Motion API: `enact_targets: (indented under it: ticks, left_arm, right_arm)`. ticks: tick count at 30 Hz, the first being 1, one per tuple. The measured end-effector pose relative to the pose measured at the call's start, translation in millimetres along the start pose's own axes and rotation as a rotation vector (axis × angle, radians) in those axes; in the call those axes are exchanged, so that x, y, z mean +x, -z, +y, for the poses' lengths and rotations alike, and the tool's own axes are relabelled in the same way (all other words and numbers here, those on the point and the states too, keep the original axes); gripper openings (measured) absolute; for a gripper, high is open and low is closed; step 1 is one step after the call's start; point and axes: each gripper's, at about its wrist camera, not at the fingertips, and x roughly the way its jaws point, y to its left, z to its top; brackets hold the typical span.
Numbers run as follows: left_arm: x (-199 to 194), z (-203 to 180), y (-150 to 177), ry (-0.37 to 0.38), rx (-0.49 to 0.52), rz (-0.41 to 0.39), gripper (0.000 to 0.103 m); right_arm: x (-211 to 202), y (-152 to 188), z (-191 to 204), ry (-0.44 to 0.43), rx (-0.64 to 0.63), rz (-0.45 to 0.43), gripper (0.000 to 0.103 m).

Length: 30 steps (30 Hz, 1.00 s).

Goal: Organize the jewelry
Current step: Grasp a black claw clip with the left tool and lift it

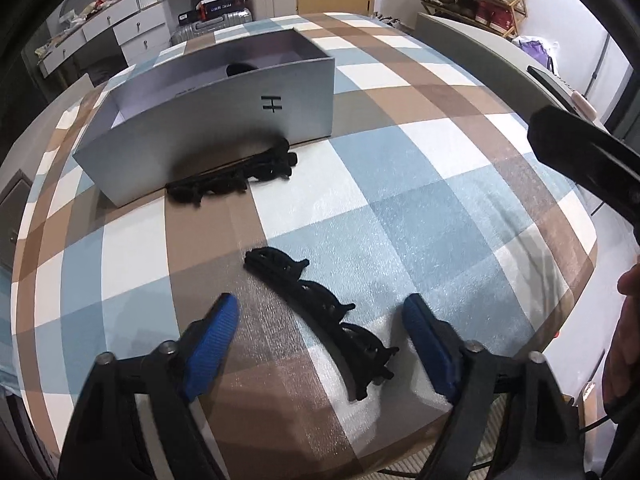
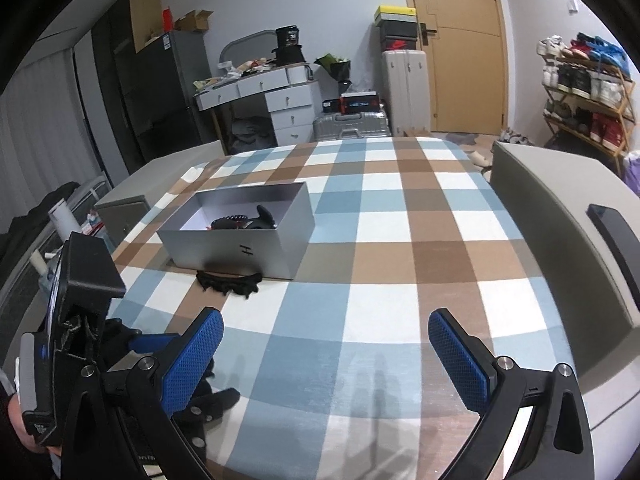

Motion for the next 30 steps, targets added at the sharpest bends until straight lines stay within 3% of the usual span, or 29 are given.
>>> enact_targets:
  ticks: [6,10,12,18,21,25,30]
  left_arm:
    - [-8,-6,5,0.030,0.055,-0.009,0.029]
    - [-10,-5,8,0.053,0.081,-0.012,0.014]
    - [-10,-2,8,0.069,0.081,-0.014,0.014]
    - [-11,12,6,-0.022,0.078,-0.045,0.014]
    - [-15,21,6,-0.022,0.060,-0.064,0.014]
    - [-22,34,7,-0.010,0.027,-0.081,0.014]
    - [-30,54,7,-0.080,-0.014,-0.131,0.014]
  right_arm:
    - [0,2,-9,0.015,0.036,0.009,0.103]
    - [0,1,-10,0.018,0.035,0.012,0.103]
    - [0,1,-10,0.014,0.027,0.015,0.103]
    - [2,1,-10,0.018,0.022,0.022,0.103]
    - [6,-1,-10,0.004,0.037,0.031,0.103]
    - [15,-4,-5,-0.041,0.052,0.053,0.103]
    - [37,-7,9,-0.127,0.057,0.089,0.103]
